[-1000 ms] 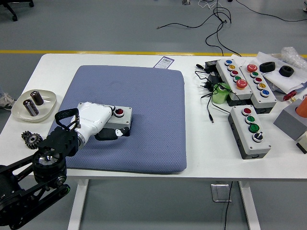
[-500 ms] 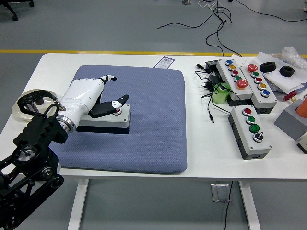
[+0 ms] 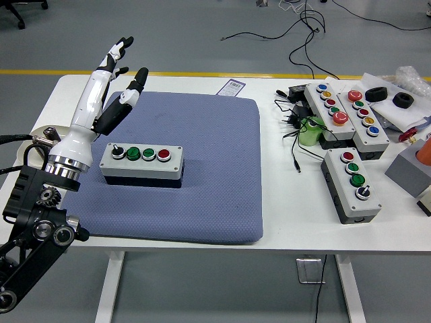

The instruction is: Pick up the button,place it on the desk,press the button,press the button

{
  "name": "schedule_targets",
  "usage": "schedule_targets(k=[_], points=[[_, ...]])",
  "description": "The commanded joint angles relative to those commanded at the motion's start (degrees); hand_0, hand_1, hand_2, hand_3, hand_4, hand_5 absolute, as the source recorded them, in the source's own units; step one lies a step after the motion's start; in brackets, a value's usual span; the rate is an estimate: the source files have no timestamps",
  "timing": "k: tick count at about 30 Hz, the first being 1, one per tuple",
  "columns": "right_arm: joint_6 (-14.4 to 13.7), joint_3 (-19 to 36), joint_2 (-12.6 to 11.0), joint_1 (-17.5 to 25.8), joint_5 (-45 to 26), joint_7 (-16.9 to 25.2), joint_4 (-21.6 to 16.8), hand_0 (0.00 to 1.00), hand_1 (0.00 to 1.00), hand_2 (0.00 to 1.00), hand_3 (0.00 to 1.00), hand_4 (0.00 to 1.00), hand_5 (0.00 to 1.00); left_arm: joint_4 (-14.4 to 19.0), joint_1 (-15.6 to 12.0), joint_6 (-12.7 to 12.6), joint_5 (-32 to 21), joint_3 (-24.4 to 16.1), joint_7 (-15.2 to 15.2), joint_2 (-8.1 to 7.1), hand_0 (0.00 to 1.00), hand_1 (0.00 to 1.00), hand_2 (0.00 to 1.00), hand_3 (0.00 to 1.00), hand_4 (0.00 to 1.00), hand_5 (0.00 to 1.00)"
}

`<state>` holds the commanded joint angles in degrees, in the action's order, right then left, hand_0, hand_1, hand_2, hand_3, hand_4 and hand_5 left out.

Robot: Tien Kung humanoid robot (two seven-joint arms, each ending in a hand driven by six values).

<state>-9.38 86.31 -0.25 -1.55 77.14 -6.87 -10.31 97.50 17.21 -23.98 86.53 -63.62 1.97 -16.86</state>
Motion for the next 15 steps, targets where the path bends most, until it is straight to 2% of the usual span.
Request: schedule_targets(k=[2, 4, 6, 9, 15], points=[[-0.02, -0.02, -0.03, -0.01, 0.01, -0.04, 0.00, 0.654, 0.691, 0.763, 0.653, 0.348, 0.179, -0.12, -0.28, 0.17, -3.46, -0.52, -0.47, 0.05, 0.906, 0.955, 0.998, 0.998, 0.675, 0.998], [-0.03, -0.09, -0.06, 0.00, 0.05, -0.09, 0.00, 0.654, 0.691, 0.763, 0.653, 0.348, 0.179, -0.10, -0.59, 0.30, -4.45, -1.07, -0.49, 0.10, 0.906, 0.955, 0.998, 0.998, 0.675, 0.998], [-0.05, -0.38, -0.10, 0.08, -0.21, -0.14, 0.00, 0.655, 0.691, 0.763, 0.653, 0.347, 0.177, -0.15, -0.93, 1.01, -4.19, -1.89, -0.14, 0.18, 0.896, 0.945, 0.997, 0.998, 0.675, 0.998], [-0.04, -0.96, -0.15, 0.32, -0.83, -0.21, 0.00, 0.655, 0.691, 0.763, 0.653, 0.347, 0.177, -0.52, -1.04, 3.74, -3.92, -2.87, 1.13, 0.02, 0.896, 0.945, 0.997, 0.998, 0.675, 0.998], [-0.17, -1.83, -0.37, 0.70, -1.56, -0.34, 0.00, 0.655, 0.690, 0.764, 0.653, 0.347, 0.177, -0.85, -1.26, 5.34, -3.02, -4.11, 2.17, -0.22, 0.885, 0.940, 0.987, 0.998, 0.679, 0.998]])
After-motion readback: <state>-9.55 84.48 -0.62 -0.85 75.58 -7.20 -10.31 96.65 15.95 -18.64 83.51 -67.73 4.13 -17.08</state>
